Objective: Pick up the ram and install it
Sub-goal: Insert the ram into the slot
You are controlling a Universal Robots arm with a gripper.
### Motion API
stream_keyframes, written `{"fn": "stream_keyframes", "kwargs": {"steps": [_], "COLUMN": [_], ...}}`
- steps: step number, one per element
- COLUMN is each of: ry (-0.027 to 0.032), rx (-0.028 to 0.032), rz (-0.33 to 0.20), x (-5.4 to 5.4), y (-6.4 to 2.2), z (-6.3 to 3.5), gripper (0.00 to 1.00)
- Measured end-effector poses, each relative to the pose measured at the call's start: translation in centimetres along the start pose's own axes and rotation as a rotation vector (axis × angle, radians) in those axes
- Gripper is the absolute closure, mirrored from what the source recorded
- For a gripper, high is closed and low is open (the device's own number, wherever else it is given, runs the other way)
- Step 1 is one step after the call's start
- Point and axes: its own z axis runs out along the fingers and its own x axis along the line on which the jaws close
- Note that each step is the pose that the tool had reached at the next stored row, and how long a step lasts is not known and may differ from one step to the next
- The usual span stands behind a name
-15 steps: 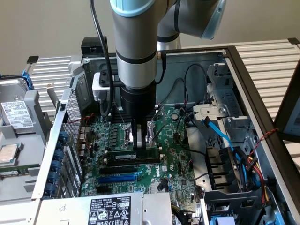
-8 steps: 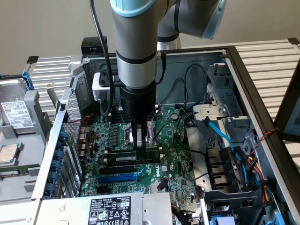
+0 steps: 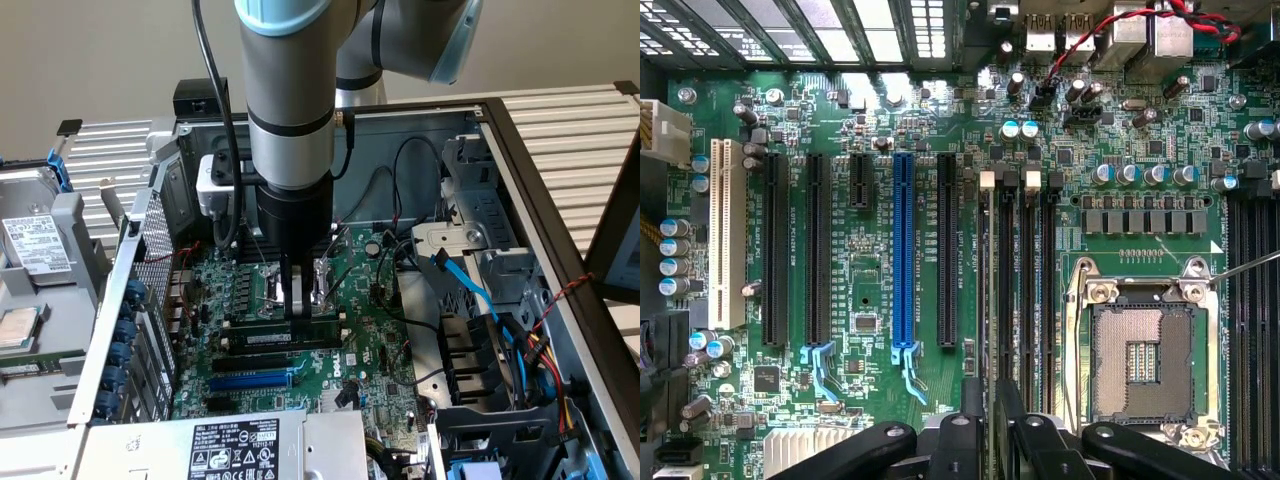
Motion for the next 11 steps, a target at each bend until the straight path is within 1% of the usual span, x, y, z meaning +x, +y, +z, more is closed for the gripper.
{"fn": "stream_keyframes", "kwargs": {"steps": [5, 11], "ry": [0.0, 0.0], "rx": [0.0, 0.0], "rz": [0.0, 0.0], "x": [0.0, 0.0], "y": [0.0, 0.03], "z": [-0.16, -1.43], "gripper": [0.79, 0.79]}}
